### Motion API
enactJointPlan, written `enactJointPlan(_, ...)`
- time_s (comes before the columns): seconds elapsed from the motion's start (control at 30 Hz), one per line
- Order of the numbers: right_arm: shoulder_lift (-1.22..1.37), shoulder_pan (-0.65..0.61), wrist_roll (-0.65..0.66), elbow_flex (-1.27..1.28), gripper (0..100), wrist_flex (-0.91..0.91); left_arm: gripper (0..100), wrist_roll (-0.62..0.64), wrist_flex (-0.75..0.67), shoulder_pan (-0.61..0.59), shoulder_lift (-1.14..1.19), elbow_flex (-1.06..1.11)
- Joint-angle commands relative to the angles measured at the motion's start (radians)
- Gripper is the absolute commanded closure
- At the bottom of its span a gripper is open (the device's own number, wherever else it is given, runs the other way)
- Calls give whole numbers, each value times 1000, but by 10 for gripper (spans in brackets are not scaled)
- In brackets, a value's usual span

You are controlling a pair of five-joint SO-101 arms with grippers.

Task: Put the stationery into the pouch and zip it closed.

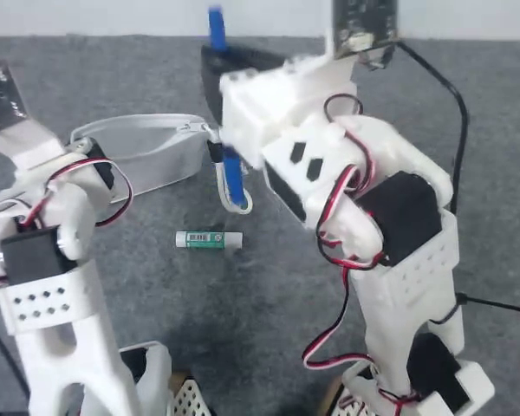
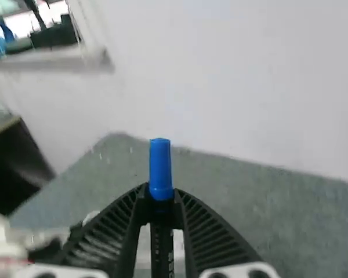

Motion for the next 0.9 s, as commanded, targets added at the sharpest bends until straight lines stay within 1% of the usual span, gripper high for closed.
enactJointPlan(0.0, -77, -76, 71, -23, 993, 140, 988, -5, -15, -2, 0, -4)
enactJointPlan(0.2, -111, -165, 72, -25, 993, 292, 988, -5, -15, -2, 0, -4)
enactJointPlan(0.27, -107, -188, 68, -26, 993, 288, 988, -5, -15, -2, 0, -4)
enactJointPlan(0.3, -104, -191, 66, -23, 993, 254, 988, -5, -15, -2, 0, -4)
enactJointPlan(0.43, -111, -173, 57, 38, 993, 68, 988, -5, -15, -3, 0, -4)
enactJointPlan(0.53, -122, -131, -21, 129, 993, -93, 988, -5, -15, -8, 0, -4)
enactJointPlan(0.63, -159, -102, -58, 270, 993, -268, 988, -5, -15, -28, 0, -4)
enactJointPlan(0.73, -237, -77, -72, 471, 993, -503, 988, -5, -15, -35, 0, -4)
enactJointPlan(0.87, -361, -21, -98, 781, 993, -918, 988, -5, -15, -34, 0, -4)
